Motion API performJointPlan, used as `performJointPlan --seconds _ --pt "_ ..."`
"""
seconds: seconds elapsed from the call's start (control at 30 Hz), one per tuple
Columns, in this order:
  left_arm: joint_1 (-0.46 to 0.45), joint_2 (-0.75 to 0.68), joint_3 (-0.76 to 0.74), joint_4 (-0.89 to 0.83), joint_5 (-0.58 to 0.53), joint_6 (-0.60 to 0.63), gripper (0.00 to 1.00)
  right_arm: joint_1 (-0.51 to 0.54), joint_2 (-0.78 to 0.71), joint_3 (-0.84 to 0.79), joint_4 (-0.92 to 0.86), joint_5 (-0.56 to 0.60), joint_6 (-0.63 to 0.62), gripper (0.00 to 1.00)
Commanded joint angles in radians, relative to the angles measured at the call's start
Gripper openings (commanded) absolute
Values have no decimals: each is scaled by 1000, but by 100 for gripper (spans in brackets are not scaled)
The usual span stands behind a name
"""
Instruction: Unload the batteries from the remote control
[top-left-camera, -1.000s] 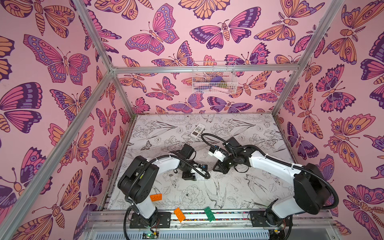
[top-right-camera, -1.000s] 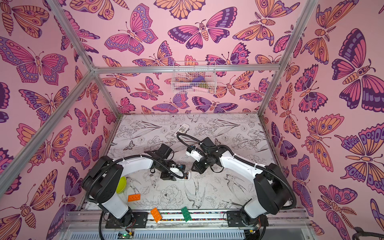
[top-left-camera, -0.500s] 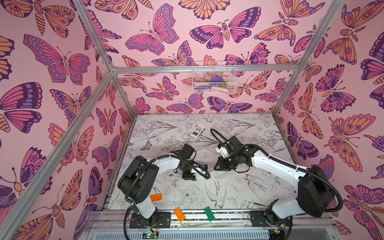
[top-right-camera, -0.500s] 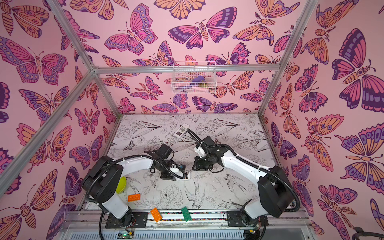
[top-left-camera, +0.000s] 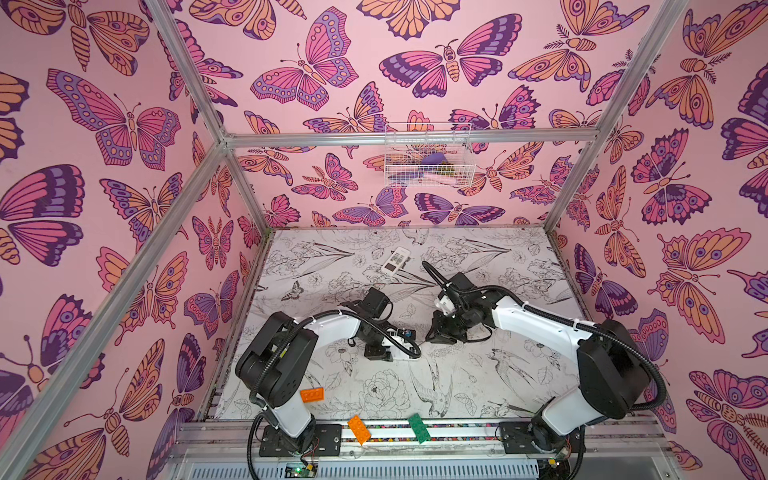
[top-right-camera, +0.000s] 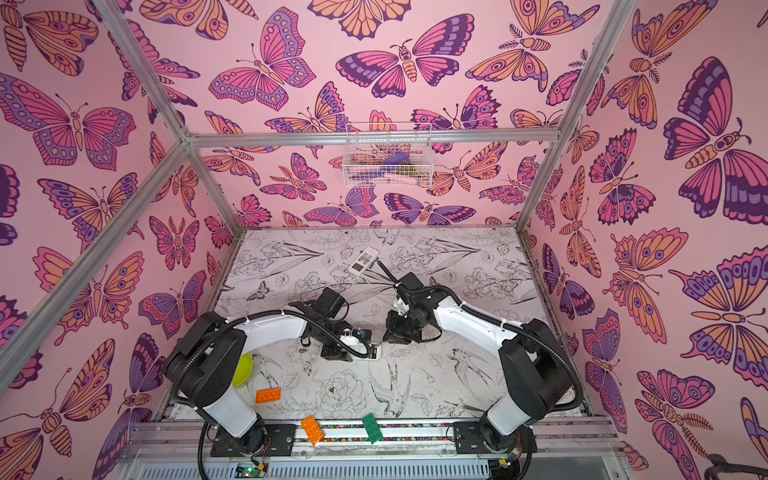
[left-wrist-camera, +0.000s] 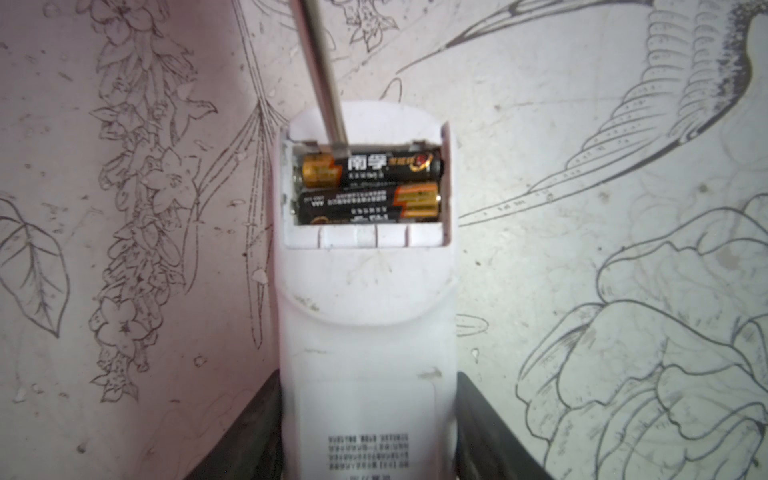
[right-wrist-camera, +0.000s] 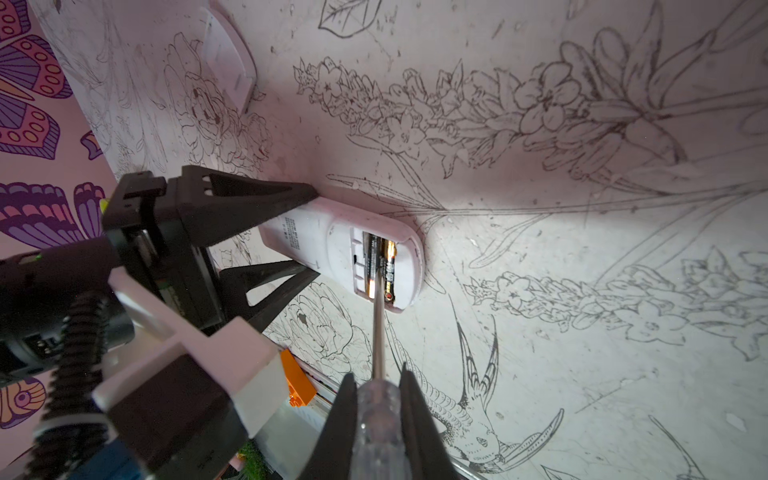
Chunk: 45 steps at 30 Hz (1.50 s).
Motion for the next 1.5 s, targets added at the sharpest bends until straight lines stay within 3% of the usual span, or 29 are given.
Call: performJointPlan --seconds 0.0,0.8,1.4,1.47 --pt "-8 12 -11 -32 -38 13 40 4 21 36 -13 -3 11 0" --pt "-11 24 -4 -30 -45 17 40 31 73 50 -71 -48 -25 0" --pt "-19 18 -6 -29 -42 17 40 -31 38 -30 103 -117 10 0" --pt "-20 18 -5 -30 -41 14 44 -34 34 -34 123 -119 19 0"
